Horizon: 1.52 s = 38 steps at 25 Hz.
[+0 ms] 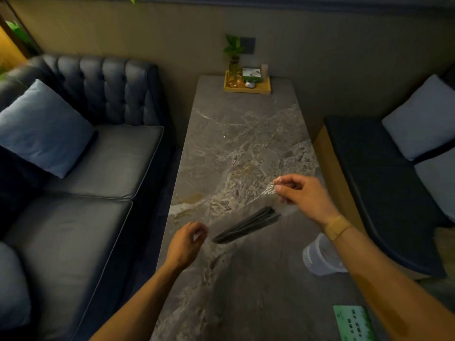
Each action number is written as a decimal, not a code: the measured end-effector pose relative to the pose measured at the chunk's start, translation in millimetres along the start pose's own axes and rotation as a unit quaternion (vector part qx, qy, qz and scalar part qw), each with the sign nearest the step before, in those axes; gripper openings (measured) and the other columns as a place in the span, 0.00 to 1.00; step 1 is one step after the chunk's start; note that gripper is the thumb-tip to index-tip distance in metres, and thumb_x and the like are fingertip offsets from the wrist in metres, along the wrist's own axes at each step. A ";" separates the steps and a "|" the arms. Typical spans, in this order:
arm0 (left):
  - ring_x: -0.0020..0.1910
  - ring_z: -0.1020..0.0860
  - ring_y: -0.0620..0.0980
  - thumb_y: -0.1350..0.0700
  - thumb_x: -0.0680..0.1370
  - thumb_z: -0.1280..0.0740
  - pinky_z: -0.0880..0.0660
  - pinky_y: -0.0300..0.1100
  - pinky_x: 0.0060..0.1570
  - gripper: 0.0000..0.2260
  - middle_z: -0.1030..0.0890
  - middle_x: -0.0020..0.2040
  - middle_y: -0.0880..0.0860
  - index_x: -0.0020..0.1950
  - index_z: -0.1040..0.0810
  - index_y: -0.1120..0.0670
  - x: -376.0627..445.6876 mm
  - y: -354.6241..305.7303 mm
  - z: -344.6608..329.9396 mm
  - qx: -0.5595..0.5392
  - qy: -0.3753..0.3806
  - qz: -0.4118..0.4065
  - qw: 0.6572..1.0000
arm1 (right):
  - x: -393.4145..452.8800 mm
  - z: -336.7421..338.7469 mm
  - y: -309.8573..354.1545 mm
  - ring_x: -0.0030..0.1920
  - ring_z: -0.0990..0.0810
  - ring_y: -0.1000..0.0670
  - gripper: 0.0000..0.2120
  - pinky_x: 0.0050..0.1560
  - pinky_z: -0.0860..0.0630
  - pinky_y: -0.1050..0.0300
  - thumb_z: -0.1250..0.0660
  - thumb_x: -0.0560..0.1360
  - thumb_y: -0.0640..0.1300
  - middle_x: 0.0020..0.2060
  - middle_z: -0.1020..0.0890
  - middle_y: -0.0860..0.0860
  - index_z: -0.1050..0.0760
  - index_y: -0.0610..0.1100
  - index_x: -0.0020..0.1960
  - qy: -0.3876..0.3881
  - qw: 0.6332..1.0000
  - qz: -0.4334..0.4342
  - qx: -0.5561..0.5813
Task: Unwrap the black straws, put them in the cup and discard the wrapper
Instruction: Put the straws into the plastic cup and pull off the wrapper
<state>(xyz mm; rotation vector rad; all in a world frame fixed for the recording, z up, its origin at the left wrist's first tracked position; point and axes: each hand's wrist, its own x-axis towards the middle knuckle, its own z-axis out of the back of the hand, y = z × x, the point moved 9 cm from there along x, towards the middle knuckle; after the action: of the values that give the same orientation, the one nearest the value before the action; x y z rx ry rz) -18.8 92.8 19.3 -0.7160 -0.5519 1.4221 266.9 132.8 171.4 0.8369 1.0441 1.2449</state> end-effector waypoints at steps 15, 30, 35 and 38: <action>0.41 0.22 0.49 0.66 0.77 0.33 0.27 0.32 0.42 0.06 0.19 0.41 0.54 0.46 0.23 0.55 -8.2 -108.1 14.8 -0.166 -0.080 -0.029 0.983 | -63.5 119.4 -74.3 0.36 0.20 0.52 0.17 0.40 0.18 0.56 0.33 0.75 0.36 0.35 0.21 0.47 0.25 0.46 0.63 -0.012 0.982 -0.122 0.147; 0.43 0.20 0.43 0.64 0.78 0.34 0.26 0.35 0.45 0.15 0.18 0.45 0.46 0.46 0.23 0.41 -32.1 -186.1 22.6 -0.094 -0.090 -0.096 0.987 | -87.6 139.3 -154.3 0.39 0.19 0.51 0.17 0.44 0.19 0.53 0.33 0.76 0.39 0.41 0.19 0.46 0.24 0.48 0.63 0.008 0.961 -0.161 0.224; 0.44 0.22 0.41 0.61 0.79 0.34 0.27 0.32 0.46 0.13 0.19 0.47 0.44 0.47 0.24 0.41 -30.2 -222.0 27.6 -0.050 -0.095 -0.131 0.986 | -87.1 141.2 -167.0 0.36 0.20 0.51 0.16 0.40 0.19 0.55 0.33 0.76 0.38 0.39 0.20 0.46 0.25 0.47 0.63 -0.002 0.951 -0.168 0.260; 0.46 0.21 0.47 0.61 0.79 0.34 0.25 0.40 0.47 0.09 0.19 0.47 0.47 0.49 0.23 0.46 -29.5 -241.1 25.9 -0.037 -0.091 -0.154 0.983 | -89.5 143.7 -174.3 0.37 0.21 0.50 0.15 0.44 0.20 0.52 0.34 0.76 0.37 0.38 0.20 0.46 0.24 0.47 0.62 -0.010 0.947 -0.172 0.271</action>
<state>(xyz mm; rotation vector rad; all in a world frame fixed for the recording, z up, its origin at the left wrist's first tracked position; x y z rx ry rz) 124.6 65.2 215.1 -0.5344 -0.8246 1.1876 459.3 23.9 70.7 1.0213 1.4760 0.6527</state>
